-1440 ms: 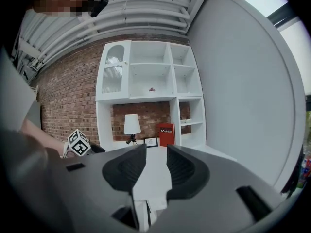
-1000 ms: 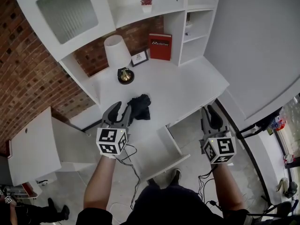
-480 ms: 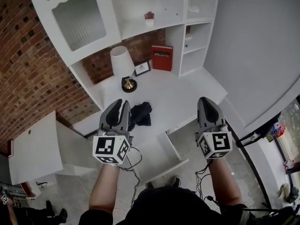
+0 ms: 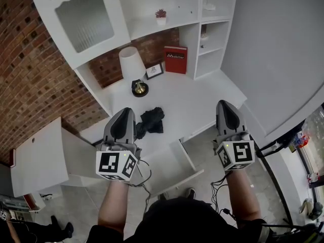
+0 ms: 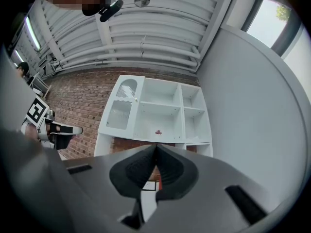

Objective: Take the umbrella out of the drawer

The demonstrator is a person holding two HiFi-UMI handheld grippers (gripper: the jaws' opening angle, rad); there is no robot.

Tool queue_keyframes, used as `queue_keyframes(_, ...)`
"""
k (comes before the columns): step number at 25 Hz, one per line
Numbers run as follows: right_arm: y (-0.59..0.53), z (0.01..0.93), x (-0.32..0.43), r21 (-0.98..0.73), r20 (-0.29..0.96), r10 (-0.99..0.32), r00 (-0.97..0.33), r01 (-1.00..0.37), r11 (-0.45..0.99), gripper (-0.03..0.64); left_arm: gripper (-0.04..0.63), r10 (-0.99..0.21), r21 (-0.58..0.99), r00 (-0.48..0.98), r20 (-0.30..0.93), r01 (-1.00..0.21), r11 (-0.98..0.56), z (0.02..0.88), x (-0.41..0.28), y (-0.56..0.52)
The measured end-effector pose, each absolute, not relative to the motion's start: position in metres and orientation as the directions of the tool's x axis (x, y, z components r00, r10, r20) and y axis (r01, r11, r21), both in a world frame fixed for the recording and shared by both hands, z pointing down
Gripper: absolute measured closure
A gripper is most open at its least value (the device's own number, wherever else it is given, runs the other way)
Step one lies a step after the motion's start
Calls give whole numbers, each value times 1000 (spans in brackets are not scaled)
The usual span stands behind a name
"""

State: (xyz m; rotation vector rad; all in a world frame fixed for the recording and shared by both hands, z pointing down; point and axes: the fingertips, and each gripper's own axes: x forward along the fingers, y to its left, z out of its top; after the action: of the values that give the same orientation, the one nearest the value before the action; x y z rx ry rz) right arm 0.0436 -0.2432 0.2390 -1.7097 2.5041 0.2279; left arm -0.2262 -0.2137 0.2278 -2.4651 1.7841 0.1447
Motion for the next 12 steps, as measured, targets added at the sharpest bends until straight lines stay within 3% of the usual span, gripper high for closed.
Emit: queue_keyframes(12, -246, 242, 44, 96, -158, -918, -363, -931, 352, 617, 571, -944, -15, 311, -111, -950, -311, 236, -221, -221)
